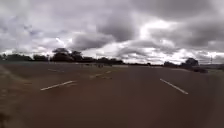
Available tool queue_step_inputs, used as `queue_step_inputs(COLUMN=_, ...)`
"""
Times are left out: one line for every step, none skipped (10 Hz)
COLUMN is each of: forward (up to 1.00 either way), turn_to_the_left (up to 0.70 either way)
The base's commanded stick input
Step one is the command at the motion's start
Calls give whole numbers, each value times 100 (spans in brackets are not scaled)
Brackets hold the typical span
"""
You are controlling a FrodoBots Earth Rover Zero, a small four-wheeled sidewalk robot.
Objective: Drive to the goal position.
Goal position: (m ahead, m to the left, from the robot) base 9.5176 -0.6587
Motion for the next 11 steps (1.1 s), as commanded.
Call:
queue_step_inputs(forward=85, turn_to_the_left=-30)
queue_step_inputs(forward=85, turn_to_the_left=-30)
queue_step_inputs(forward=85, turn_to_the_left=-30)
queue_step_inputs(forward=85, turn_to_the_left=-30)
queue_step_inputs(forward=85, turn_to_the_left=-24)
queue_step_inputs(forward=85, turn_to_the_left=-18)
queue_step_inputs(forward=85, turn_to_the_left=-11)
queue_step_inputs(forward=85, turn_to_the_left=-4)
queue_step_inputs(forward=85, turn_to_the_left=2)
queue_step_inputs(forward=85, turn_to_the_left=9)
queue_step_inputs(forward=85, turn_to_the_left=16)
